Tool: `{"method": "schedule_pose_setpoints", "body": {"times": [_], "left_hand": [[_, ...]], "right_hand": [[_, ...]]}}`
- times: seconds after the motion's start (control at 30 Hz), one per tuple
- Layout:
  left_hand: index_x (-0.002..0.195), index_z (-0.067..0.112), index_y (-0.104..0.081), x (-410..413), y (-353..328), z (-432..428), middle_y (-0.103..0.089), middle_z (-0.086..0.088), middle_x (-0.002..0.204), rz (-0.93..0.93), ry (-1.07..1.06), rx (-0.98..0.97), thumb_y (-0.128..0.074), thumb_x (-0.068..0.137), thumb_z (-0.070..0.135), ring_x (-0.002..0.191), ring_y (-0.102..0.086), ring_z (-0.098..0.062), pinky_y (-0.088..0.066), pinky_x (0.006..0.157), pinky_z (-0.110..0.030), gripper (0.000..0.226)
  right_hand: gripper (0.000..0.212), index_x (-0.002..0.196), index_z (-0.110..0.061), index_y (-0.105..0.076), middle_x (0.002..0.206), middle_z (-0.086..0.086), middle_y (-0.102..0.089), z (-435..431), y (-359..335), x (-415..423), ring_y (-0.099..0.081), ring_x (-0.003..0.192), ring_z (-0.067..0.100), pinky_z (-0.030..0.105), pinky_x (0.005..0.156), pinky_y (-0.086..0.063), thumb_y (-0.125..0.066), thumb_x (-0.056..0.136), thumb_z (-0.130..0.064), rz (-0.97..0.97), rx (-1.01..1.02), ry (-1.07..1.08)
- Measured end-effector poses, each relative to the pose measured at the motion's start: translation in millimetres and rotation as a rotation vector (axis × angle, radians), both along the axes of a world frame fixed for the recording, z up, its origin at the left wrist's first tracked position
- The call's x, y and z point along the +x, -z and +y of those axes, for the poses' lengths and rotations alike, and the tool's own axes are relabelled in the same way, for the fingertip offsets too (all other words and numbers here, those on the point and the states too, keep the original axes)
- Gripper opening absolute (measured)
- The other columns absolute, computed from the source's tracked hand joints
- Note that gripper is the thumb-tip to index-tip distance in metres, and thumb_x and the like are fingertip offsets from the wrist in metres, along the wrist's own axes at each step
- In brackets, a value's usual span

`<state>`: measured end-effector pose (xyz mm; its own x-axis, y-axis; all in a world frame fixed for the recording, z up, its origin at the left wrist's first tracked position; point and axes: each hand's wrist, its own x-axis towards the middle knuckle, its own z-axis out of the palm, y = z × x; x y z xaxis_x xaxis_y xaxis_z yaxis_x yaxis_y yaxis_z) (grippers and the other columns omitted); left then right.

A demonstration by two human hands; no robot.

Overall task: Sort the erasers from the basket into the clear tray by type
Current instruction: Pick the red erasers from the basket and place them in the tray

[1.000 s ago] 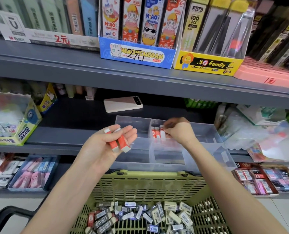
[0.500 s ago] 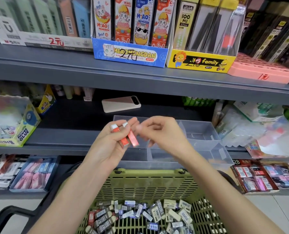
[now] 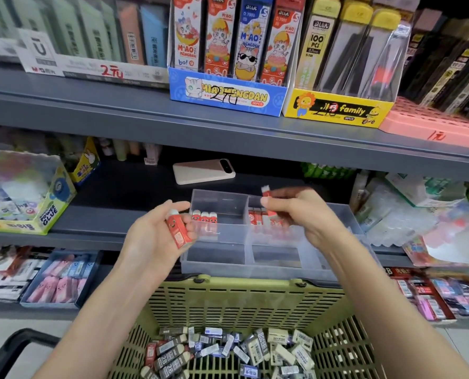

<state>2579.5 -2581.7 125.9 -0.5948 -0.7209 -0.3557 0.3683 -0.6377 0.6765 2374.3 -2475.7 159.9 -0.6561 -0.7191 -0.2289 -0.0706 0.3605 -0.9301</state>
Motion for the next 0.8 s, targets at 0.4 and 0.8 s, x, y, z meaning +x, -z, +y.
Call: {"method": "schedule_pose_setpoints", "body": {"times": [0.4, 0.8], "left_hand": [[0.105, 0.013, -0.06, 23, 28, -14, -0.073, 0.001, 0.107, -0.131, -0.054, -0.363, -0.055, 0.091, 0.015, 0.099, -0.069, -0.017, -0.052, 0.077, -0.03, 0.015], [0.088, 0.027, -0.075, 30, 38, -11, -0.071, 0.003, 0.081, -0.119, -0.129, -0.358, -0.074, 0.063, 0.03, 0.08, -0.069, -0.011, -0.055, 0.068, -0.022, 0.025]], "right_hand": [[0.02, 0.081, -0.028, -0.06, 0.072, -0.004, -0.065, -82, 21, 27, -0.066, 0.07, 0.017, 0.023, 0.068, -0.05, -0.075, 0.069, -0.03, 0.731, 0.462, -0.416], [0.017, 0.1, -0.017, -0.063, 0.105, 0.003, -0.067, -102, 38, 42, -0.064, 0.094, 0.024, 0.025, 0.068, -0.039, -0.058, 0.087, -0.026, 1.185, 0.786, -0.439]]}}
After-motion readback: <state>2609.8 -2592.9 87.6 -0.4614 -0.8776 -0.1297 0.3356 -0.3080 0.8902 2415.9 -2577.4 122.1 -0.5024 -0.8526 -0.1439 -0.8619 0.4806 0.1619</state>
